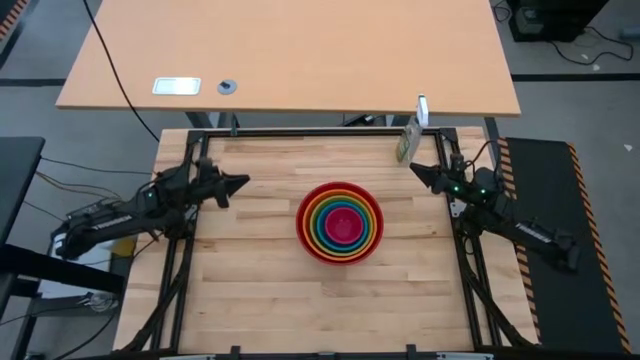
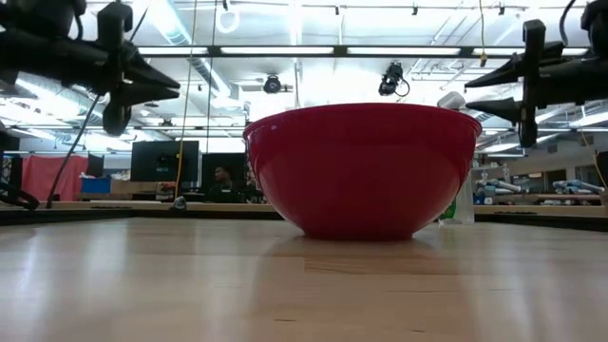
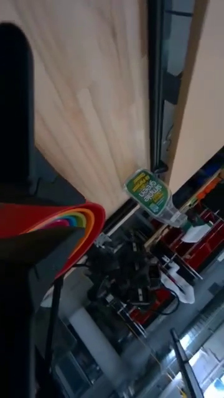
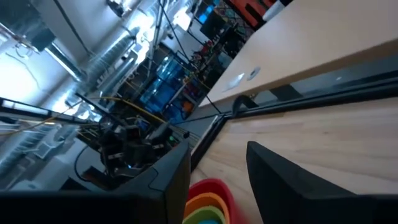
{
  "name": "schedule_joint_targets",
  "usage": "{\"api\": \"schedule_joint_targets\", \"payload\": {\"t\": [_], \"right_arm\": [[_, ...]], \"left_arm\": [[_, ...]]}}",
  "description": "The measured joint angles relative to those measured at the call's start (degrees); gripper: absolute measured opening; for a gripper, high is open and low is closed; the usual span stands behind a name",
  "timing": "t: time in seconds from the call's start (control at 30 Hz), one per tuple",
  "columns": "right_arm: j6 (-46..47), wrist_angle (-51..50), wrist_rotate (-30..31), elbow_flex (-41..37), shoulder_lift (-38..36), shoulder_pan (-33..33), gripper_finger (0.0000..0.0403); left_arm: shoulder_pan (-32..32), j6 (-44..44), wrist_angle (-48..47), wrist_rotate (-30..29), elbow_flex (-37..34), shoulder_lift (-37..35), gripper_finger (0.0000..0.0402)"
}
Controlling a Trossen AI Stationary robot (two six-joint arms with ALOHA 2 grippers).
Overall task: Nest bowls inside each other
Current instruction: Return to Home Position
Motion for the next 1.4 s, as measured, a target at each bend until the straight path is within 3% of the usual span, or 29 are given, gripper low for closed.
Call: {"api": "schedule_joint_targets", "payload": {"t": [0.37, 0.5, 0.67, 0.77, 0.83, 0.97, 1.07, 1.17, 1.4], "right_arm": [[3.8, 2.0, -0.3, -5.1, -1.1, 0.0, 0.0164], [3.9, 1.9, 2.1, -5.1, -1.1, 0.0, 0.0164], [5.2, 1.8, 2.6, -5.1, -1.1, 0.0, 0.0164], [-0.3, 1.7, 1.9, -5.1, -1.1, 0.0, 0.0164], [-9.7, 1.6, 1.9, -5.1, -1.1, 0.0, 0.0164], [-35.4, 1.7, 1.9, -5.1, -1.1, 0.0, 0.0164], [-45.8, 1.8, 1.9, -5.1, -1.1, 0.0, 0.0164], [-49.0, 1.8, 1.9, -5.1, -1.1, 0.0, 0.0164], [-47.5, 1.8, 1.9, -5.1, -1.1, 0.0, 0.0164]], "left_arm": [[-1.1, -5.6, 1.8, 0.1, -8.0, -10.2, 0.0006], [-1.9, -9.3, 4.7, 0.2, -12.3, -12.7, 0.0004], [-2.4, -9.0, 3.4, -0.7, -12.4, -12.9, 0.0006], [-2.2, -8.8, 3.4, -1.2, -12.4, -12.9, 0.0006], [-2.2, -4.8, 3.4, -1.3, -12.4, -12.9, 0.0007], [-2.2, 17.5, 3.4, -1.0, -12.4, -12.9, 0.0007], [-2.2, 29.3, 3.4, -1.0, -12.4, -12.9, 0.0007], [-2.2, 33.9, 3.4, -1.0, -12.4, -12.9, 0.0007], [-2.2, 33.8, 3.3, -0.9, -12.4, -12.9, 0.0007]]}}
